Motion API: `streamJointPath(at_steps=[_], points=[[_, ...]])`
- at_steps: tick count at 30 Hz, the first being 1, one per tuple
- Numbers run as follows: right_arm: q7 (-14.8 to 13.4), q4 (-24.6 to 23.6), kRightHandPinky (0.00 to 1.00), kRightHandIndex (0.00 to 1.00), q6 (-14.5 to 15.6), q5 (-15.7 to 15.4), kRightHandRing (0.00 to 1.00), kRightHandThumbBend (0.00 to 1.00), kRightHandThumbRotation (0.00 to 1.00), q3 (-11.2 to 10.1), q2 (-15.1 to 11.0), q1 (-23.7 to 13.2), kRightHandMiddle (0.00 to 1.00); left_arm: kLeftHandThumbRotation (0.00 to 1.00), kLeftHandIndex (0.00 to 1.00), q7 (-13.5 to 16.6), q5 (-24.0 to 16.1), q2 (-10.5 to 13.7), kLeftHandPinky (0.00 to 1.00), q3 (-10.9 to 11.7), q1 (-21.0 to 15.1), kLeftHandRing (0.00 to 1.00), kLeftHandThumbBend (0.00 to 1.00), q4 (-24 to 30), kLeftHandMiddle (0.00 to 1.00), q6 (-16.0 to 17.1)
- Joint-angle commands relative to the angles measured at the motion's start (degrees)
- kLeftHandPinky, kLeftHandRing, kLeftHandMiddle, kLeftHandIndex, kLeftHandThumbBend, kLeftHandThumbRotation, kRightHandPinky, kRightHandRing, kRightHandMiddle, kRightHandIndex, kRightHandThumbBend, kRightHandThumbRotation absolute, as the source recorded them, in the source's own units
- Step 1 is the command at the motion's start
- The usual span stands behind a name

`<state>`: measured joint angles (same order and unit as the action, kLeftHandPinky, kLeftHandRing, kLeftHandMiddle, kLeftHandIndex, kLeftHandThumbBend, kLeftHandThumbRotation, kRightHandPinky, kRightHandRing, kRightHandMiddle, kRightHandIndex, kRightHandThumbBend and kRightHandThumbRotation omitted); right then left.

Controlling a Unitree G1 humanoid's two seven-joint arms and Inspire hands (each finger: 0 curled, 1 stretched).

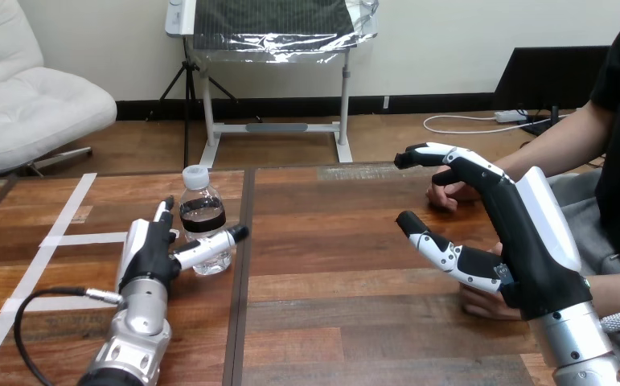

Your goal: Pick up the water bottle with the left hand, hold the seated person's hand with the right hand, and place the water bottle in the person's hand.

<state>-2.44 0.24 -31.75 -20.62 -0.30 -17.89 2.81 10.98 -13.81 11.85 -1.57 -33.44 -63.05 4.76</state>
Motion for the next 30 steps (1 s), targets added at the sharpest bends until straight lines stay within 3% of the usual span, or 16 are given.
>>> streamJointPath(at_steps=[1, 12, 15, 21, 24, 30], points=[[-1.2, -1.9, 0.69, 0.70, -0.8, -0.4, 0.78, 0.45, 0.04, -0.5, 0.1, -2.2, 0.79, 0.47, 0.97, 1.6, -2.0, 1.4, 0.79, -1.8, -6.6, 0.91, 1.00, -1.8, 0.96, 0.5], [-1.2, -2.2, 0.68, 0.70, -0.8, -0.6, 0.78, 0.46, 0.04, -0.6, 0.1, -1.7, 0.79, 0.39, 0.91, 3.6, -1.5, 0.5, 0.77, -1.1, -7.9, 0.87, 0.95, -3.0, 0.91, 2.4], [-1.2, -2.2, 0.68, 0.70, -0.9, -0.4, 0.78, 0.46, 0.03, -0.7, 0.1, -1.6, 0.79, 0.33, 0.86, 5.4, -1.2, -0.3, 0.75, -0.7, -8.2, 0.83, 0.91, -3.1, 0.86, 3.6], [-1.3, -2.1, 0.68, 0.70, -1.2, -0.4, 0.77, 0.46, 0.02, -0.7, 0.1, -1.4, 0.79, 0.22, 0.76, 8.9, -0.7, -1.4, 0.69, 0.0, -8.3, 0.76, 0.83, -3.1, 0.77, 5.8], [-1.3, -2.0, 0.68, 0.70, -1.2, -0.4, 0.77, 0.46, 0.02, -0.7, 0.1, -1.4, 0.79, 0.09, 0.69, 10.6, 0.1, -2.1, 0.60, 0.8, -8.4, 0.67, 0.77, -3.3, 0.69, 6.7], [-1.4, -1.7, 0.67, 0.70, -1.7, -0.3, 0.77, 0.46, 0.02, -0.8, 0.1, -1.5, 0.79, 0.02, 0.61, 13.5, 0.2, -2.7, 0.51, 0.9, -8.5, 0.57, 0.71, -3.7, 0.60, 7.7]])
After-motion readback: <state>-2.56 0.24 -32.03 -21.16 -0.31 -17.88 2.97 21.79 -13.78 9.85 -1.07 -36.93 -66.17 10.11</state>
